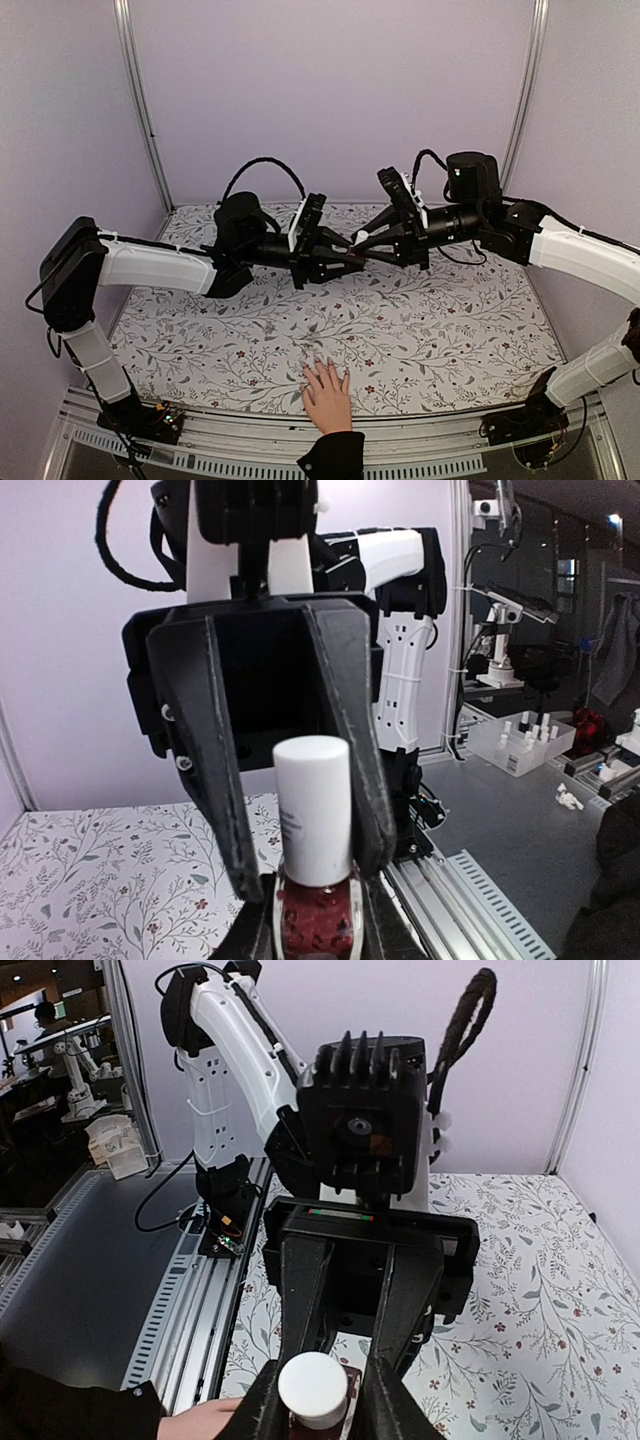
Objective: Paint the nails
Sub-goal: Unscrew the nail polish bottle.
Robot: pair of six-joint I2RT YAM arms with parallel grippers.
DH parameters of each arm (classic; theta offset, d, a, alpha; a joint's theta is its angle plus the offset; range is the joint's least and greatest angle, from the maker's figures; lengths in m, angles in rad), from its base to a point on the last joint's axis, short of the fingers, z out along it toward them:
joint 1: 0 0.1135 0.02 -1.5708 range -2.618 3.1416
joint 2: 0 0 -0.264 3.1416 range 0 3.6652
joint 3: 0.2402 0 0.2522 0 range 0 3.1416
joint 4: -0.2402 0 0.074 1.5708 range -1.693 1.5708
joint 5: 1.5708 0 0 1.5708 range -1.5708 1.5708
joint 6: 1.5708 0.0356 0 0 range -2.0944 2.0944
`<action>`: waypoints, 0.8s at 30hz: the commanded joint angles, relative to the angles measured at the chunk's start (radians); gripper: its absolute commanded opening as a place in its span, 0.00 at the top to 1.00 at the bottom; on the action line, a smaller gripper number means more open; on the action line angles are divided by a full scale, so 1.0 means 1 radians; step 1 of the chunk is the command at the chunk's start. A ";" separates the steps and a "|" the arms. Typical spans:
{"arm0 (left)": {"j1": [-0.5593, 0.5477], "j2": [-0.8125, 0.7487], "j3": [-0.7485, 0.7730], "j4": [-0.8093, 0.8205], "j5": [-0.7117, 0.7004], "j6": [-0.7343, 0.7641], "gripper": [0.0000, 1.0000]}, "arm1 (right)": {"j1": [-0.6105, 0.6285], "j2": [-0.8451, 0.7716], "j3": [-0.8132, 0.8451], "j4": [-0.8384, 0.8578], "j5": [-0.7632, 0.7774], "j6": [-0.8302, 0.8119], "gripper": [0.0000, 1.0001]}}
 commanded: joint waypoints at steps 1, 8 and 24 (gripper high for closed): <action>0.014 -0.044 -0.037 0.084 -0.091 0.021 1.00 | -0.001 -0.012 0.019 -0.009 0.097 0.025 0.67; 0.024 -0.059 -0.046 0.010 -0.178 0.066 1.00 | -0.002 -0.044 0.027 -0.025 0.188 0.060 0.46; -0.014 -0.071 -0.045 -0.093 -0.489 0.165 1.00 | -0.002 0.010 0.117 -0.097 0.411 0.217 0.47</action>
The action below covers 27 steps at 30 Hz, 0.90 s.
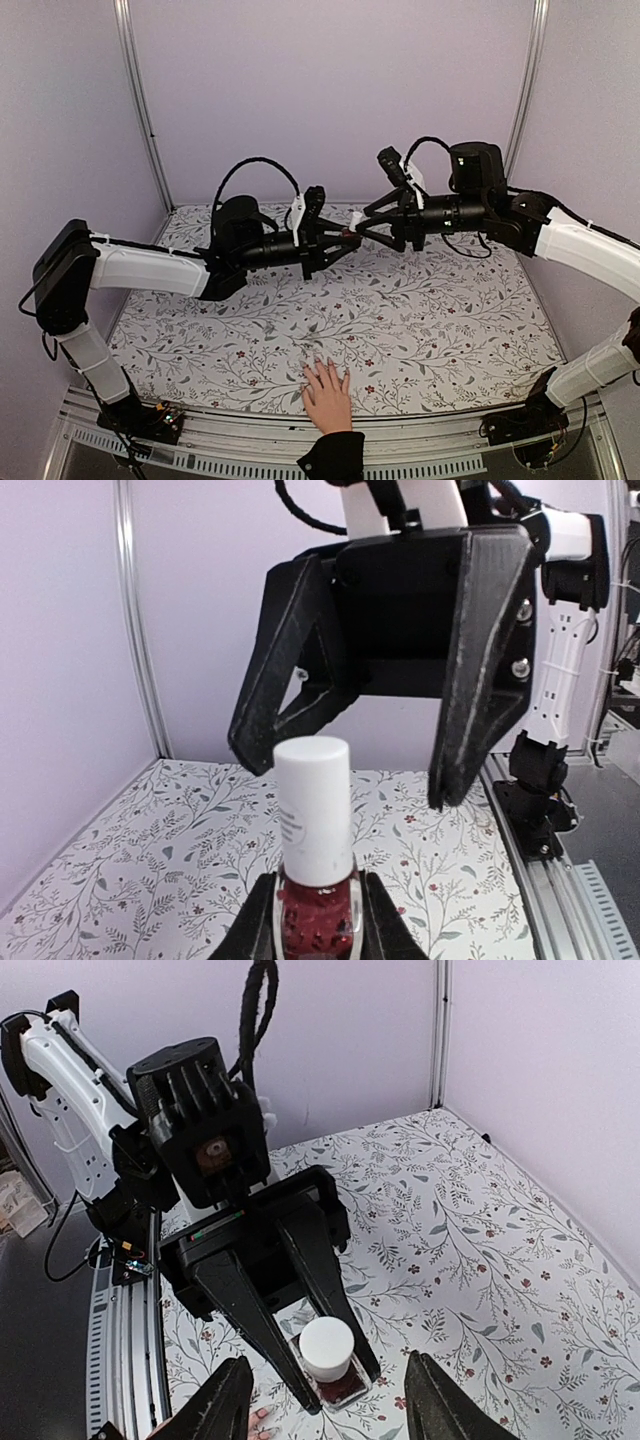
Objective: Paint the nails
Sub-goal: Unscrew the nail polish bottle.
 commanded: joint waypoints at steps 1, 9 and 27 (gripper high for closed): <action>-0.020 -0.026 0.004 -0.010 -0.094 0.049 1.00 | 0.000 0.023 0.052 0.004 0.065 0.072 0.48; -0.032 -0.029 0.012 -0.059 -0.121 0.102 1.00 | 0.000 0.058 0.115 -0.076 0.066 0.080 0.60; -0.042 -0.024 0.024 -0.086 -0.128 0.133 1.00 | 0.000 0.098 0.153 -0.182 0.014 0.043 0.66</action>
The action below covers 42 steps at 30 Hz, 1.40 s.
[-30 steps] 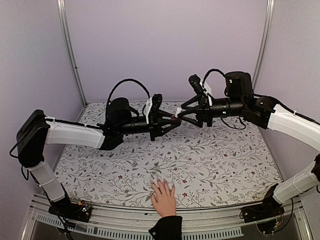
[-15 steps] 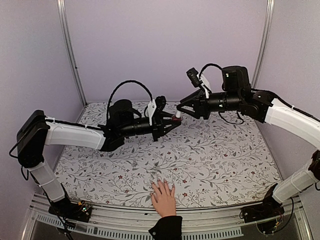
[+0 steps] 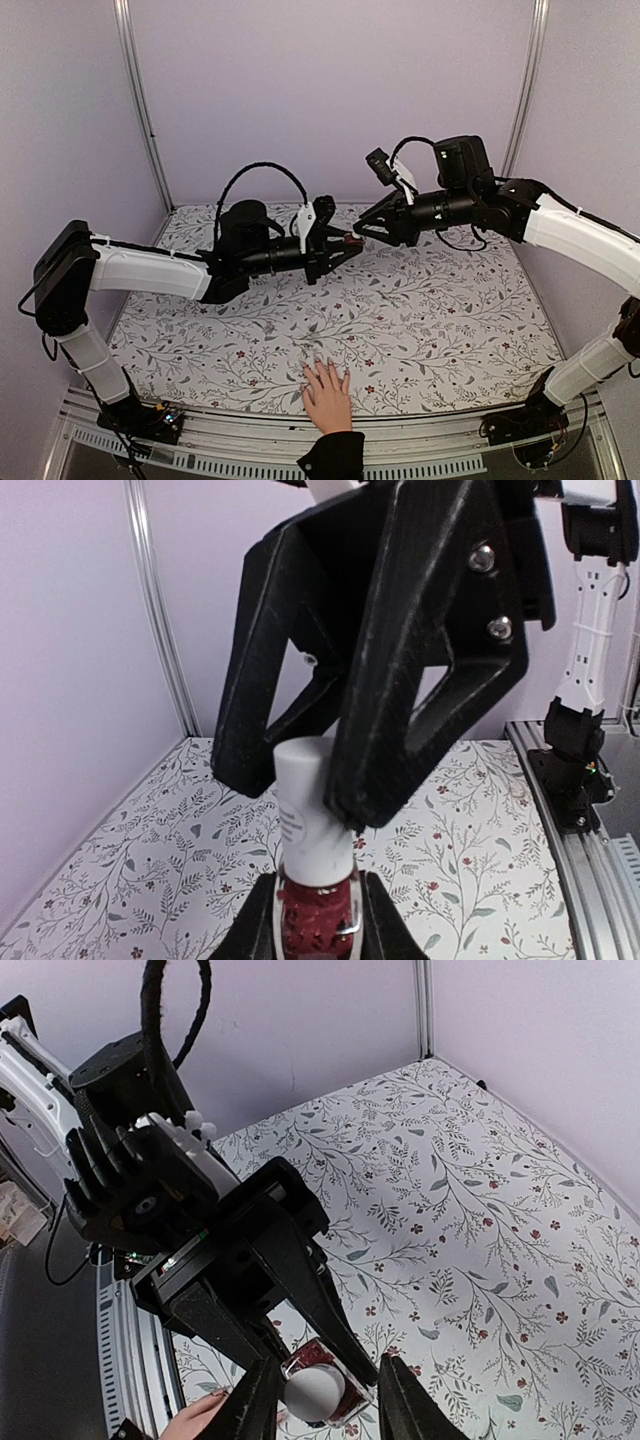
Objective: Paint the nails
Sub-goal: Unscrew the nail polish bottle.
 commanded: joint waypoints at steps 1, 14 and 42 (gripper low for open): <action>-0.013 -0.023 0.026 -0.007 -0.009 0.018 1.00 | 0.000 0.015 0.036 -0.029 -0.028 -0.015 0.67; -0.016 -0.021 0.027 -0.005 -0.022 0.019 1.00 | 0.001 0.032 0.038 -0.042 -0.036 -0.024 0.70; -0.017 0.001 0.038 -0.037 -0.027 0.026 1.00 | 0.001 -0.007 0.041 -0.034 -0.030 -0.052 1.00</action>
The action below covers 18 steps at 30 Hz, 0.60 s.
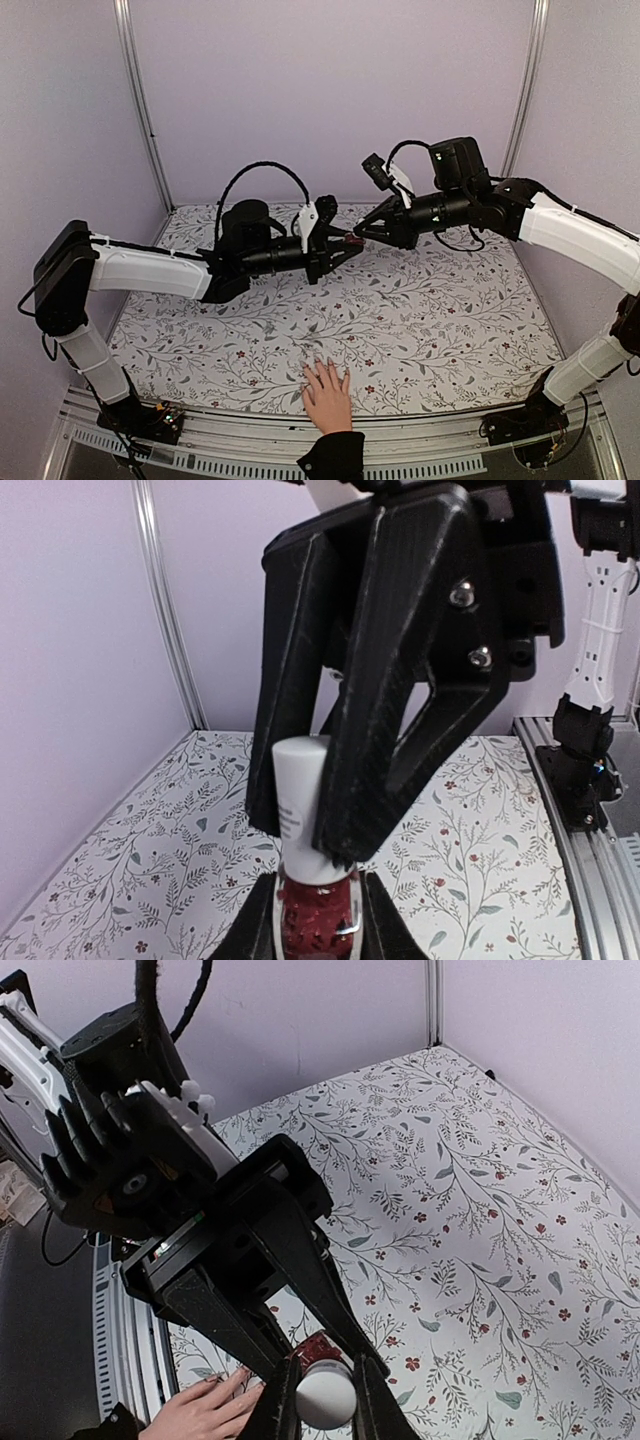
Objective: Paint the nails
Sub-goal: Unscrew the nail polish bottle.
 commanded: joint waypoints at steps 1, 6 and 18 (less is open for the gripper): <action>-0.010 0.002 0.030 -0.010 0.002 0.015 1.00 | 0.001 -0.036 0.029 0.003 -0.004 -0.015 1.00; -0.010 0.005 0.035 -0.015 0.009 0.010 1.00 | 0.003 -0.050 0.029 0.006 0.009 -0.023 1.00; -0.005 -0.008 0.008 0.115 0.076 -0.058 1.00 | 0.029 -0.040 0.004 0.013 -0.043 -0.067 1.00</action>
